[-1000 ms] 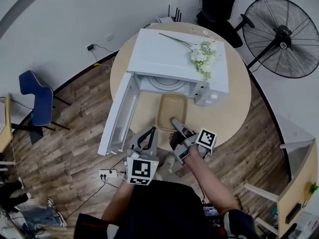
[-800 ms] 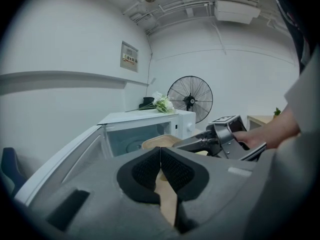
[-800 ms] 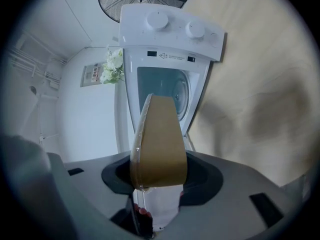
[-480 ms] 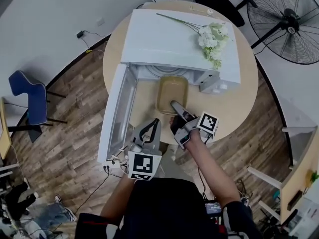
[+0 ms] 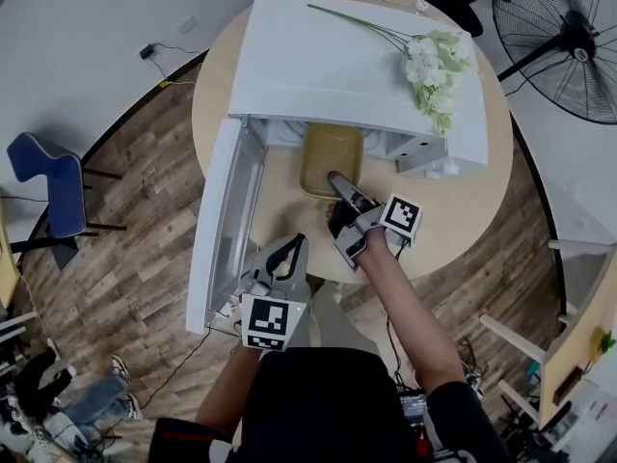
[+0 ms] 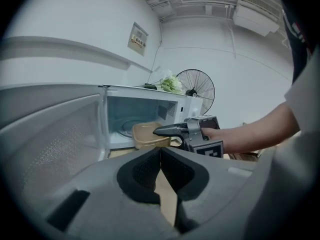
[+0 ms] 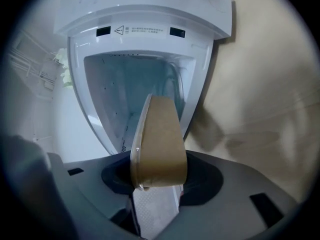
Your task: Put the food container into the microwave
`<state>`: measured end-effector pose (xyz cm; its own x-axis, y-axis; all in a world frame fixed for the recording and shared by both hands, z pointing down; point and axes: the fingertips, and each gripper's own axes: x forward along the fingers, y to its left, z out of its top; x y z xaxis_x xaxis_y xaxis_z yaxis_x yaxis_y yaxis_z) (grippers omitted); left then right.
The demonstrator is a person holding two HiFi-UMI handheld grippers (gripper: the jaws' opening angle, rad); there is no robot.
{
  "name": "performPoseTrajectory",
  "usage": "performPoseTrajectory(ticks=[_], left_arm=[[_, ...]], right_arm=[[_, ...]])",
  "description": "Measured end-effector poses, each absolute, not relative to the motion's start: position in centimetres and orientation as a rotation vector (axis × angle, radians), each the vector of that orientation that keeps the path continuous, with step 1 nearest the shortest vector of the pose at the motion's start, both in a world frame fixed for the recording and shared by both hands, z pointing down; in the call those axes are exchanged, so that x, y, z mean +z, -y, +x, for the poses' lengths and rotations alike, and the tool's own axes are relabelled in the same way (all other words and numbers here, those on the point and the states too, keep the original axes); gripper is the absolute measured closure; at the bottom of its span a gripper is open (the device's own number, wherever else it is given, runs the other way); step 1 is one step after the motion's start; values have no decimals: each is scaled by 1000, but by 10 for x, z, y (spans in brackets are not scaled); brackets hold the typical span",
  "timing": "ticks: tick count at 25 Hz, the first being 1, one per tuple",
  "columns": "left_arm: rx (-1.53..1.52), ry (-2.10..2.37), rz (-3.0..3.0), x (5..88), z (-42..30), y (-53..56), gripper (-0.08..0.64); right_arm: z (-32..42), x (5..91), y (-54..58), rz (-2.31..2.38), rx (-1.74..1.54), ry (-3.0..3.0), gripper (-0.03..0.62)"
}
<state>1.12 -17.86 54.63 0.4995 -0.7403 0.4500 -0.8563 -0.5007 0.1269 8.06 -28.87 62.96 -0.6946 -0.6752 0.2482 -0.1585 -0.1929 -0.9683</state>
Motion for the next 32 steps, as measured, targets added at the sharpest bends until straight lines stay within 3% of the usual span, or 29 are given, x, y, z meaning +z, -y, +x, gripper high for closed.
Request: performPoseTrajectory(ticks=[24, 32], left_arm=[[647, 1289, 2515, 556, 19, 178, 543], [663, 1270, 2517, 562, 22, 173, 543]], right_arm=[[78, 637, 353, -935, -1873, -1672, 402], [88, 647, 353, -1005, -1875, -1658, 368]])
